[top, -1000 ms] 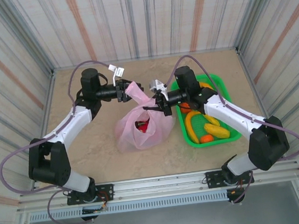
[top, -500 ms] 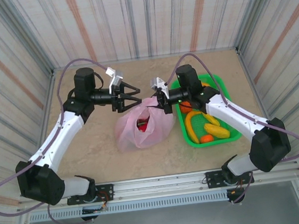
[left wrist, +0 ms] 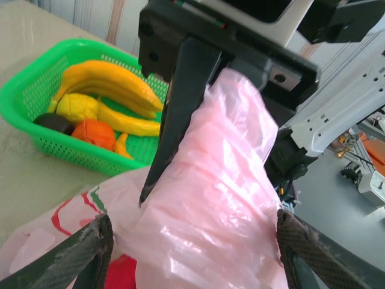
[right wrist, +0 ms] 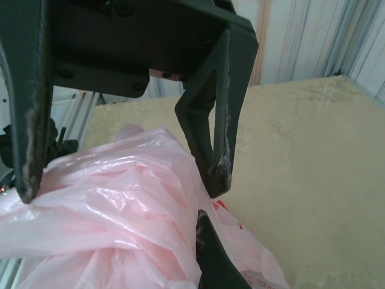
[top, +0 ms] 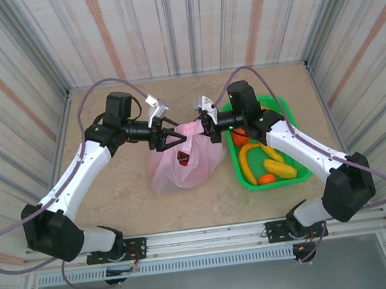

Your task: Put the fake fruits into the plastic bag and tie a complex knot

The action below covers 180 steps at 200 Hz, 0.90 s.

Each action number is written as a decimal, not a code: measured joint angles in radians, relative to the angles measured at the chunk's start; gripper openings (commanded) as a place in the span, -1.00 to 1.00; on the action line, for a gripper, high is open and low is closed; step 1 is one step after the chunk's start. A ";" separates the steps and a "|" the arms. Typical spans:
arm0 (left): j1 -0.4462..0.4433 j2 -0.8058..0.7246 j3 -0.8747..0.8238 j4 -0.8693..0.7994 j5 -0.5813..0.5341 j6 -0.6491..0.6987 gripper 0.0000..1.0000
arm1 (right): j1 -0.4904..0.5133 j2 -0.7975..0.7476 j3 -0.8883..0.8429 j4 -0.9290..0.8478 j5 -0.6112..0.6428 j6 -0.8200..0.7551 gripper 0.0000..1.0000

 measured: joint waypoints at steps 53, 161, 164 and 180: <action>-0.006 0.019 -0.002 -0.026 -0.045 0.010 0.32 | 0.000 0.000 0.000 0.023 0.012 0.000 -1.00; -0.006 0.077 -0.008 -0.029 -0.054 0.017 -0.63 | 0.000 0.000 0.000 0.057 0.018 -0.018 -1.00; -0.006 0.077 -0.008 -0.028 -0.054 0.020 -0.67 | 0.000 0.000 0.000 0.057 0.018 -0.018 -1.00; -0.006 0.077 -0.008 -0.030 -0.055 0.021 -0.84 | 0.000 0.000 0.000 0.053 0.023 -0.023 -0.94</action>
